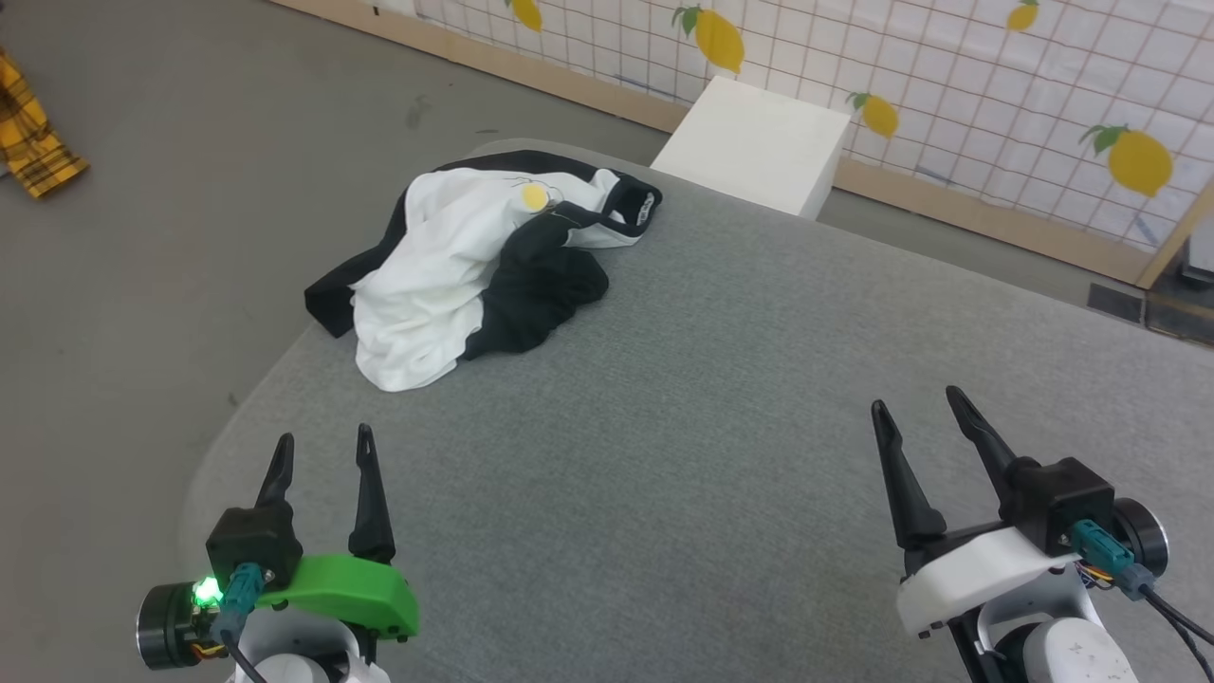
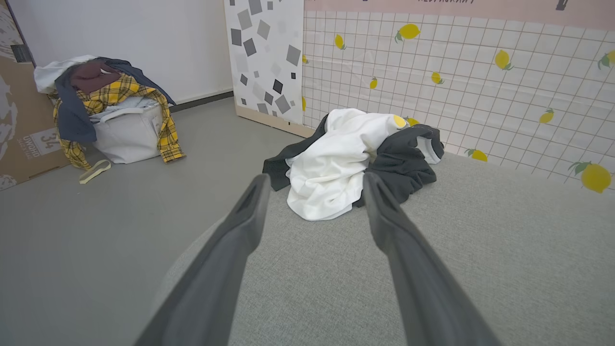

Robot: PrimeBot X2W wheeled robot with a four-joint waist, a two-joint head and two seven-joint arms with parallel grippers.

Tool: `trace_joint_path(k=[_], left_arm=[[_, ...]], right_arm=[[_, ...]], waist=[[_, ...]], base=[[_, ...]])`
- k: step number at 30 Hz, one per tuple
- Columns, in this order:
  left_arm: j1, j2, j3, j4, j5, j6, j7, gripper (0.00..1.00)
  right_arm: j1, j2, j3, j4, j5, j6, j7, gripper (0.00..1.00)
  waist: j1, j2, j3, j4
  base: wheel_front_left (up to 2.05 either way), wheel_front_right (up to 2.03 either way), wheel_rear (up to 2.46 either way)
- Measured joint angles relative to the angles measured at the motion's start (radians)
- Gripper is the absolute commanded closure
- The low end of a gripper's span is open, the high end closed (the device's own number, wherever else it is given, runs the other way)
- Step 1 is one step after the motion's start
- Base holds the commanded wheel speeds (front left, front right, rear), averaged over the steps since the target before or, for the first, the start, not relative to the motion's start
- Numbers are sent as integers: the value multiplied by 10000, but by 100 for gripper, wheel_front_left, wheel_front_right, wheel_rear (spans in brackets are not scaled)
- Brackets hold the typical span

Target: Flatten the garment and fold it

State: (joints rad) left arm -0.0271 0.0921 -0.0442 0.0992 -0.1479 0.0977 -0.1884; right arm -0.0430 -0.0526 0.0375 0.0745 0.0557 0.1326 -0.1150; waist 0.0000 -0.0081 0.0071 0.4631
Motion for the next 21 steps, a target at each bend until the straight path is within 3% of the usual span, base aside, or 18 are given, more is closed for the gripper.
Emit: trace_joint_path(k=[21], left_arm=[[2, 113, -86, 165, -288, 272, -437, 0]], right_arm=[[-186, 4, 146, 165, 136, 0, -278, 0]], waist=[[0, 0, 79, 1026]], base=[[0, 0, 0]])
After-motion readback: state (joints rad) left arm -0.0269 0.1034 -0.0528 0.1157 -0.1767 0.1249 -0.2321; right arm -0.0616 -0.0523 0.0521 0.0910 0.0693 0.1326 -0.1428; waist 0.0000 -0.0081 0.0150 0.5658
